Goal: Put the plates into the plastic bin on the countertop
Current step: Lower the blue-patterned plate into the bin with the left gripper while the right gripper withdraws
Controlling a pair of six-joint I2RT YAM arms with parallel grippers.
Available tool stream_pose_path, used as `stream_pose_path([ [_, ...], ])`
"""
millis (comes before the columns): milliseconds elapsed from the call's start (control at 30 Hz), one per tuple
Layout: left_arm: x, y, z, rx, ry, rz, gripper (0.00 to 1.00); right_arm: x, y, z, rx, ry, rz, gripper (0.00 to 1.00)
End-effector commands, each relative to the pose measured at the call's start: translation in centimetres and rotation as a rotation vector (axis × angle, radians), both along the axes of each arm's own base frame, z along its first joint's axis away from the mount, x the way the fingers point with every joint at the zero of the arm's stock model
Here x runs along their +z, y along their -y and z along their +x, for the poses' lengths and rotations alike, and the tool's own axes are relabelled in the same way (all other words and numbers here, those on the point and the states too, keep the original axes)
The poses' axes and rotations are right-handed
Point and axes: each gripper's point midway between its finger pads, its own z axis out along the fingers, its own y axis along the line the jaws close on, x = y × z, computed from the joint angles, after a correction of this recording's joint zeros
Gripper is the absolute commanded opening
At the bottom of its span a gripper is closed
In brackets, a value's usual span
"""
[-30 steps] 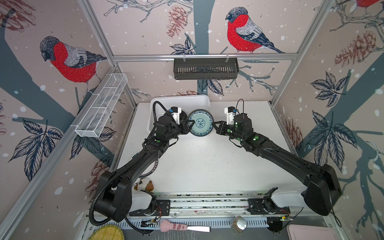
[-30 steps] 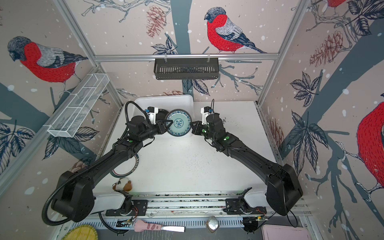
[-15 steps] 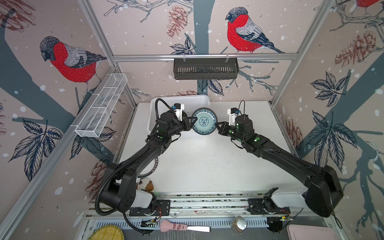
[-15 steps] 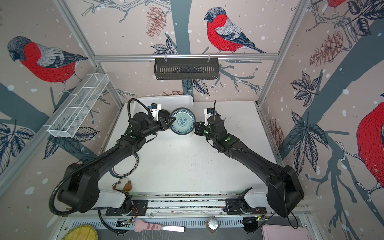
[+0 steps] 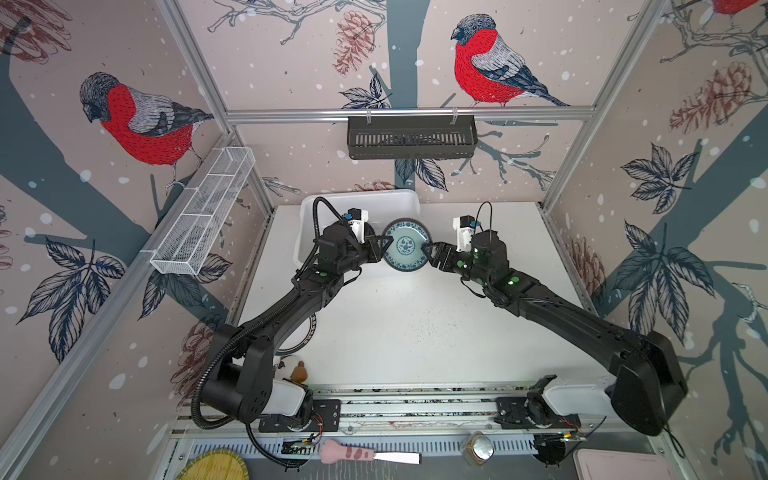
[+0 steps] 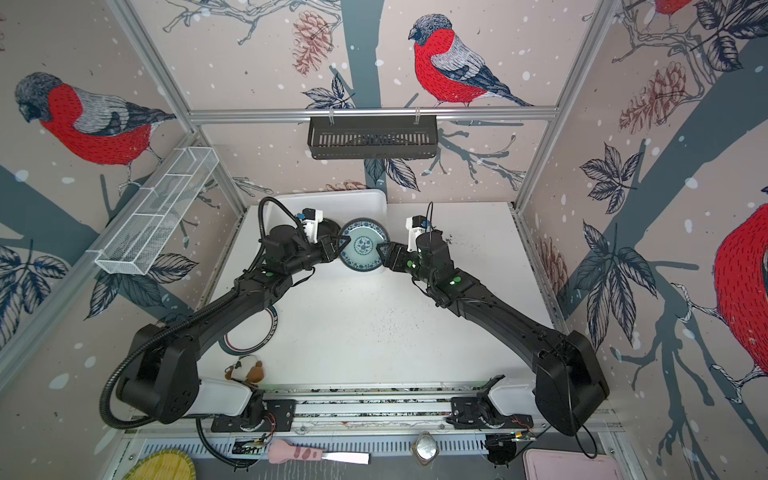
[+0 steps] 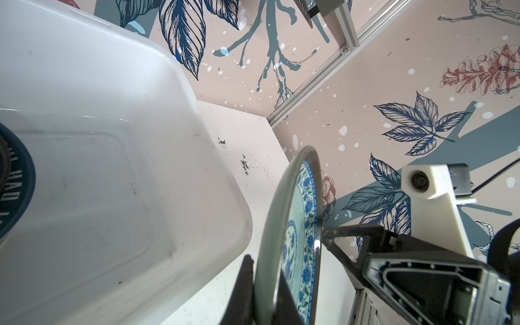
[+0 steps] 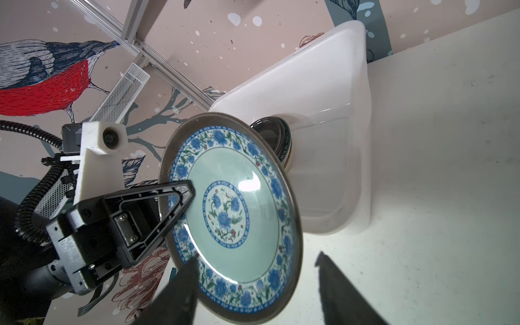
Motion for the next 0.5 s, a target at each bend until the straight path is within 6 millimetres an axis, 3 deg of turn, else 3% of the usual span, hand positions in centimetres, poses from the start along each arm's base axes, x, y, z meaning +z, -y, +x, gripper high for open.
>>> stream_pose_path([
  [0, 1.1, -0.3, 0.6, 0.026, 0.039, 0.017, 0.00, 1.1, 0.0, 0.1, 0.008, 0.046, 0.013, 0.86],
  [167, 0.7, -1.4, 1.7, 0.089, 0.038, 0.098, 0.00, 1.0, 1.6, 0.1, -0.050, 0.060, -0.025, 0.92],
  [233, 1.9, -2.5, 2.7, 0.135, 0.061, 0.125, 0.00, 1.3, 2.6, -0.2, -0.076, 0.078, -0.041, 0.93],
  [333, 2.2, -5.7, 4.6, 0.265, 0.066, 0.210, 0.00, 1.9, 4.4, -0.7, -0.128, 0.106, -0.063, 0.95],
  [467, 2.0, -11.5, 7.1, 0.423, 0.029, 0.228, 0.00, 3.1, 6.8, -1.0, -0.198, 0.172, -0.089, 0.98],
])
